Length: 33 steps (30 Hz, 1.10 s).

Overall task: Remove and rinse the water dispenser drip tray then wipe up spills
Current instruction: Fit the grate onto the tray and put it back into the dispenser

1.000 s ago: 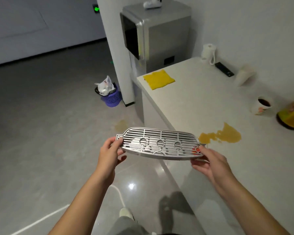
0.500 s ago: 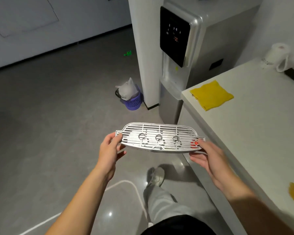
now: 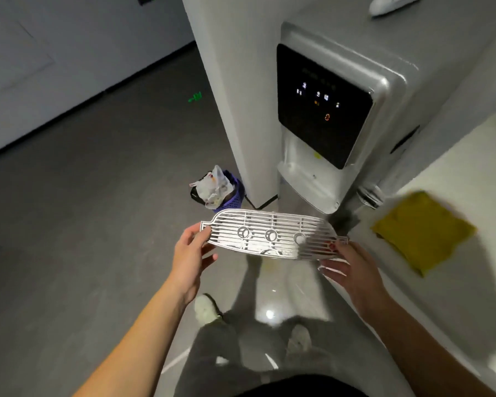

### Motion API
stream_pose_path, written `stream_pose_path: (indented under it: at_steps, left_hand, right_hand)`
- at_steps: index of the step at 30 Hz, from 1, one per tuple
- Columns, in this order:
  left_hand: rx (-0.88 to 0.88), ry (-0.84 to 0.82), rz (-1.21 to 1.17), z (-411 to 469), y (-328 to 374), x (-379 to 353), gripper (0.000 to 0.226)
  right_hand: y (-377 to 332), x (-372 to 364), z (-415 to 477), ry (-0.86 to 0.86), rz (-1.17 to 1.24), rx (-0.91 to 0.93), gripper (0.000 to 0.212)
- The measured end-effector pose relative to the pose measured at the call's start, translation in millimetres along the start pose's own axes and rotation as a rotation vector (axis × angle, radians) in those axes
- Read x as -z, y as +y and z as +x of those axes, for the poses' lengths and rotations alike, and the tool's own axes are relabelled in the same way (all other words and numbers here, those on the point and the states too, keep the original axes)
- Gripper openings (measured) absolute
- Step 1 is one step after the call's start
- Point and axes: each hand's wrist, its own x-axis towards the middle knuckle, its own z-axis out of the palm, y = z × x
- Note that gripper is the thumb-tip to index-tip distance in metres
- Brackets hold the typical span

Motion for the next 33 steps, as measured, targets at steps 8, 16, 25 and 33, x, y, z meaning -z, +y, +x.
stream_pose_path:
  at_steps: [8, 16, 25, 33]
  left_hand:
    - [0.092, -0.29, 0.091, 177.0, 51.8, -36.9, 0.008]
    - [0.153, -0.596, 0.307, 324.6, 68.5, -106.0, 0.028]
    - [0.251, -0.634, 0.41, 428.1, 16.7, -178.0, 0.013]
    - [0.199, -0.629, 0.464, 457.5, -30.4, -214.8, 0.026]
  right_hand:
    - [-4.8, -67.0, 76.1, 0.258, 0.145, -0.005, 0.023]
    - [21.8, -102.1, 138.8, 0.526, 0.354, -0.033, 0.034]
    - [61.8, -90.6, 227.9, 0.688, 0.501, -0.097, 0.023]
    - [87.3, -64.7, 282.5, 0.746, 0.417, -0.074, 0.013]
